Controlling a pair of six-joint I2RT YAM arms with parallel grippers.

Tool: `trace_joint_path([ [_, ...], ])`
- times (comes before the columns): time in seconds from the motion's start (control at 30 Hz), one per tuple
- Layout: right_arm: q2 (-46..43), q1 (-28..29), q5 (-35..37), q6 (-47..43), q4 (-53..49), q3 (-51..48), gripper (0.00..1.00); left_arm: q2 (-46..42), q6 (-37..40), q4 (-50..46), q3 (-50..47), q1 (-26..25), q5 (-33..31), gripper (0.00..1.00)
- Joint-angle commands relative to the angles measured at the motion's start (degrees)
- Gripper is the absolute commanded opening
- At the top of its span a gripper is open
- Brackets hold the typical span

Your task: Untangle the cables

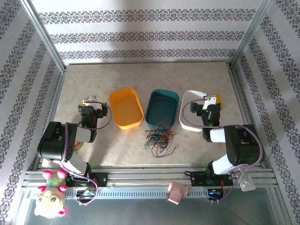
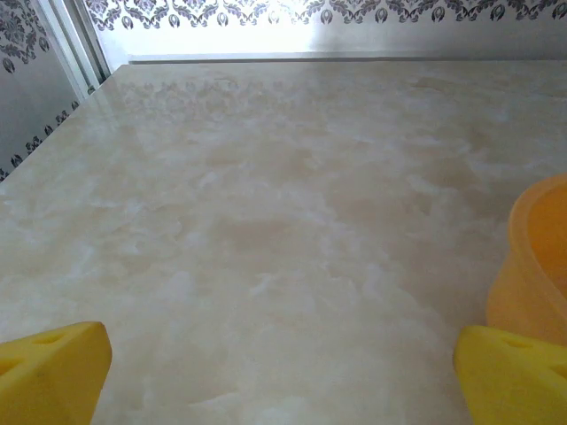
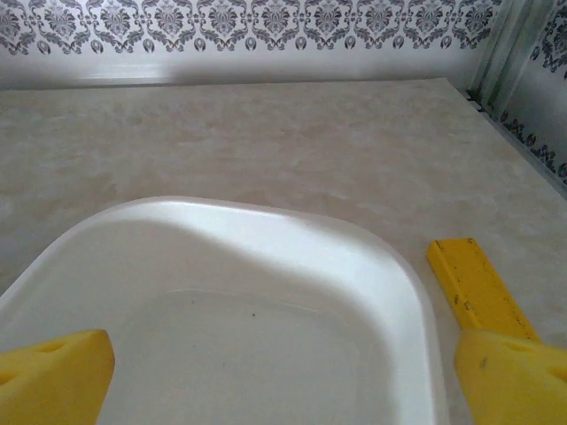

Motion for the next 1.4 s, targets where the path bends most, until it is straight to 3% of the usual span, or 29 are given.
trace_joint_path([
  [0.0, 0.52, -0.05, -1.48, -1.08, 0.59, 0.87, 0.98, 0.45, 0.88, 1.22, -0.25, -0.04, 0.37, 0.99],
  [0.57, 0.52, -0.31, -2.16, -0.86, 0.35, 0.97, 0.98, 0.36, 2.96, 4.14, -1.92, -0.13, 6.33, 0.99],
  [0.73, 0.63, -0.61, -2.72, -0.68, 0.26, 1.06, 0.98, 0.37, 1.78, -0.30, 0.40, 0.06, 3.57, 0.99],
  [1.17, 0.35, -2.13, -5.68, 0.66, 0.16, 0.98, 0.98, -0.17, 0.75, 0.94, -0.11, 0.04, -0.50, 0.99],
  [1.23, -0.87, -2.09, -3.90, 1.14, -0.65, 1.29, 0.98, -5.67, 2.21, -6.58, 1.44, -1.38, -1.68, 0.99],
  [1.27, -3.99, -1.42, -0.84, 0.91, -4.48, 1.85, 0.98, -9.02, 2.47, -12.77, 3.45, -2.59, -5.53, 0.99],
  [1.37, -16.73, 3.04, 13.75, 3.29, -26.37, 6.92, 0.96, -16.16, 3.37, -26.58, 9.49, -4.58, -12.86, 0.99],
])
